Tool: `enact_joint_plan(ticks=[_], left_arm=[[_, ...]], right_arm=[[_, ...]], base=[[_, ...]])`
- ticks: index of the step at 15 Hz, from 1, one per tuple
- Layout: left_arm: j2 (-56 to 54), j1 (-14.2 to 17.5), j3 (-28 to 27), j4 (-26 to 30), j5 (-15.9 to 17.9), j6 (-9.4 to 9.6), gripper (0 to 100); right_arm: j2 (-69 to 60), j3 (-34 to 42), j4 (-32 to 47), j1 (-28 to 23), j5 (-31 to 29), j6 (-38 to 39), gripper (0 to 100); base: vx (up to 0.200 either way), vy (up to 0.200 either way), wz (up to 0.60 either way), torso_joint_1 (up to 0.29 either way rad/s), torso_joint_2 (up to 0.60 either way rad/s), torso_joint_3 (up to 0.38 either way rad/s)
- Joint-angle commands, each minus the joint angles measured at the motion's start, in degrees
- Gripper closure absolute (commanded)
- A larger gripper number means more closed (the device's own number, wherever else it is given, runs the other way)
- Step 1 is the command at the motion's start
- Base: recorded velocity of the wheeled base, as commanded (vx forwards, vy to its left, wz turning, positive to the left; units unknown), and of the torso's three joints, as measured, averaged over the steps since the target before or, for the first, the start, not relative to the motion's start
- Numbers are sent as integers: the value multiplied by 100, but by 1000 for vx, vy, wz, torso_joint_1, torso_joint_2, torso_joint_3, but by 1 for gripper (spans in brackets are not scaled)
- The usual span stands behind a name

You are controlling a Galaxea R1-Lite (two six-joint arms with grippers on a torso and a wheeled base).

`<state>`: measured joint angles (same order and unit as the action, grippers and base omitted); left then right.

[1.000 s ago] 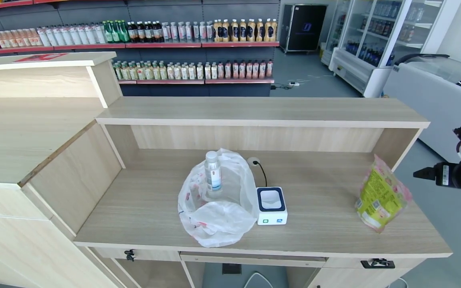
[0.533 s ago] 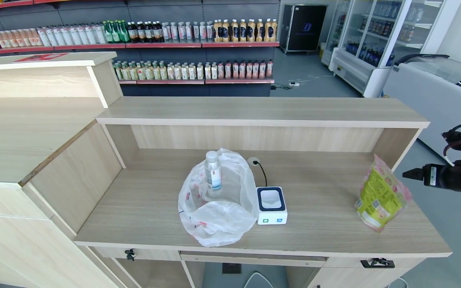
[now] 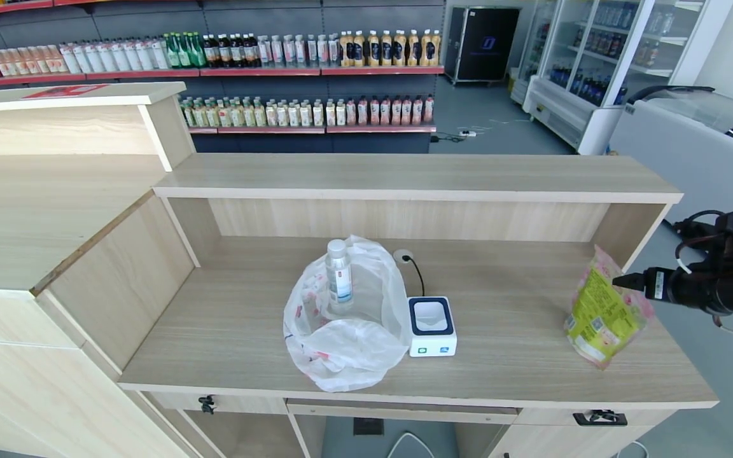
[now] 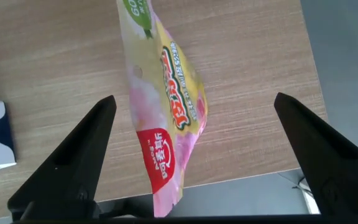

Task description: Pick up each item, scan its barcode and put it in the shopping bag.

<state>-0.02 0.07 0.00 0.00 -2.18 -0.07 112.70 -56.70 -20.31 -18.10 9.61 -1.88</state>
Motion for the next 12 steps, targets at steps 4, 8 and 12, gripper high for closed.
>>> enact_joint_plan(ticks=[4, 8, 12], left_arm=[[2, 1, 0, 0, -2, -1, 0], [2, 1, 0, 0, -2, -1, 0], [2, 1, 0, 0, -2, -1, 0]], right_arm=[[744, -210, -245, 114, 94, 240, 0], [1298, -465, -623, 281, 94, 460, 0], [1764, -667, -949, 404, 85, 460, 0]], base=[[0, 0, 0, 0, 0, 0], [0, 0, 0, 0, 0, 0], [0, 0, 0, 0, 0, 0]])
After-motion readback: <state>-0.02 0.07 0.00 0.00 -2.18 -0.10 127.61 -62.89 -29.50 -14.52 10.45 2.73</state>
